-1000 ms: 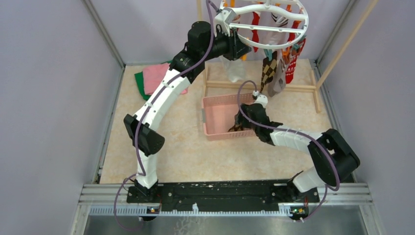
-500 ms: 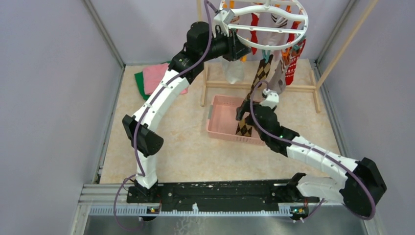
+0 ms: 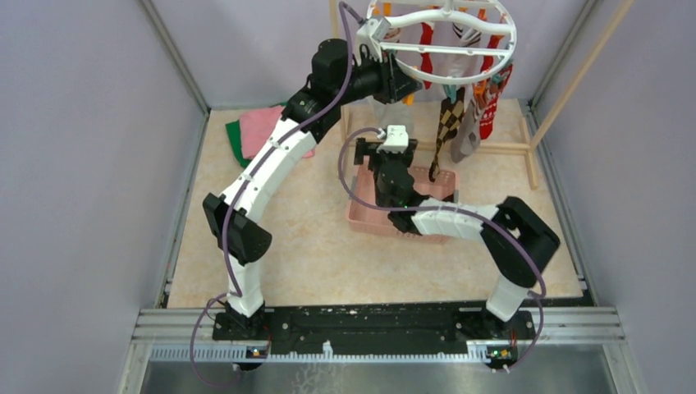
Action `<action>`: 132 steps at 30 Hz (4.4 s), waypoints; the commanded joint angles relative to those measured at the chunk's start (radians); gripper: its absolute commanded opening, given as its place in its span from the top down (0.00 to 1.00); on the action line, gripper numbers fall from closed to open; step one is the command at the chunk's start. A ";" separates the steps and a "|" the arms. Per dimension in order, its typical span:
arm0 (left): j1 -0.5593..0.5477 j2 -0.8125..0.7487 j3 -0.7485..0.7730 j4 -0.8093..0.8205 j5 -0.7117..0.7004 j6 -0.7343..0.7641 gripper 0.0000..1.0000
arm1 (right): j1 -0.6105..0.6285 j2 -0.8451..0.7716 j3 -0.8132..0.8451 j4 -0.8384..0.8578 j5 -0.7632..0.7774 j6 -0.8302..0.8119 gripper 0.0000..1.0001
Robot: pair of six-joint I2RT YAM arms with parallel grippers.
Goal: Remove the socks clipped to the hanger
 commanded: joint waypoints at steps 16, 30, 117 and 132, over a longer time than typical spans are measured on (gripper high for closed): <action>0.078 -0.302 -0.204 -0.246 0.037 0.050 0.01 | -0.067 0.038 0.063 0.420 0.029 -0.222 1.00; 0.128 -0.349 -0.309 -0.147 0.137 0.099 0.03 | -0.071 -0.238 -0.129 0.172 -0.153 0.076 1.00; 0.020 0.018 0.091 0.076 -0.016 -0.015 0.98 | -0.087 -0.480 -0.314 -0.298 -0.468 0.388 1.00; -0.025 -0.034 0.041 0.040 -0.023 -0.018 0.69 | -0.090 -0.586 -0.298 -0.691 -0.362 0.386 0.25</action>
